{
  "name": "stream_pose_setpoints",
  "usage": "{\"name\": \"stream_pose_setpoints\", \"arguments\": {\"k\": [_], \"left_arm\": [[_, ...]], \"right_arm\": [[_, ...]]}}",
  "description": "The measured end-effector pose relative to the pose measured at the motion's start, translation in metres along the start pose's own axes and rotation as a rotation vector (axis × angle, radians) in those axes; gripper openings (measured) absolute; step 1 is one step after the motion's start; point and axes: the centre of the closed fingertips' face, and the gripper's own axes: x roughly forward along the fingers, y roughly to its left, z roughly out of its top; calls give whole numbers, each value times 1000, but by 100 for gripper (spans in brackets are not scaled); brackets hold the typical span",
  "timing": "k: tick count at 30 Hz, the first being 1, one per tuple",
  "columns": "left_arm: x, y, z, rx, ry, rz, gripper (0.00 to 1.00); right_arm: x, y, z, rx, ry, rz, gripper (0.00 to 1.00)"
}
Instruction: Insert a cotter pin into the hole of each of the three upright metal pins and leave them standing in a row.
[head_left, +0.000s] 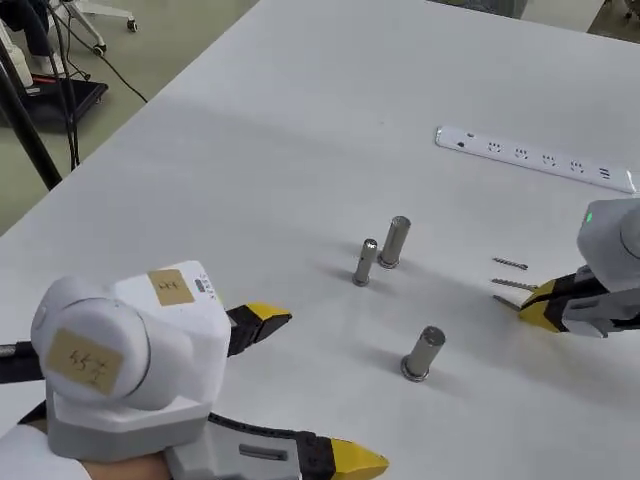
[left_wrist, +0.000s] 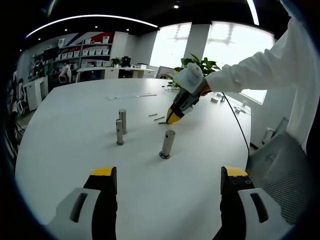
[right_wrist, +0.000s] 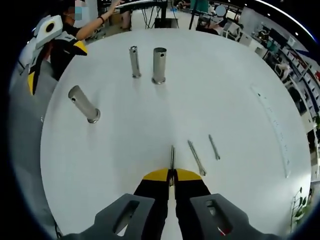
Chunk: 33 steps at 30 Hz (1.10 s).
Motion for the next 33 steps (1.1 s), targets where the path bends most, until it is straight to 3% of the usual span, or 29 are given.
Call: {"name": "stream_pose_setpoints", "arguments": {"k": [7,11,20,33], "left_arm": [[2,5,12,-41,-43,11,83],[6,2,14,-31,-39,-2,83],[12,-2,25,-32,-52,-7,83],[19,-17,38,-58,-85,-36,77]], "right_arm": [[-1,1,1,-19,11,24,0],[-1,-1,2,52,11,15,0],[-5,-1,4,-7,14,4,0],[-41,10,14,-37,-51,-20,0]]}}
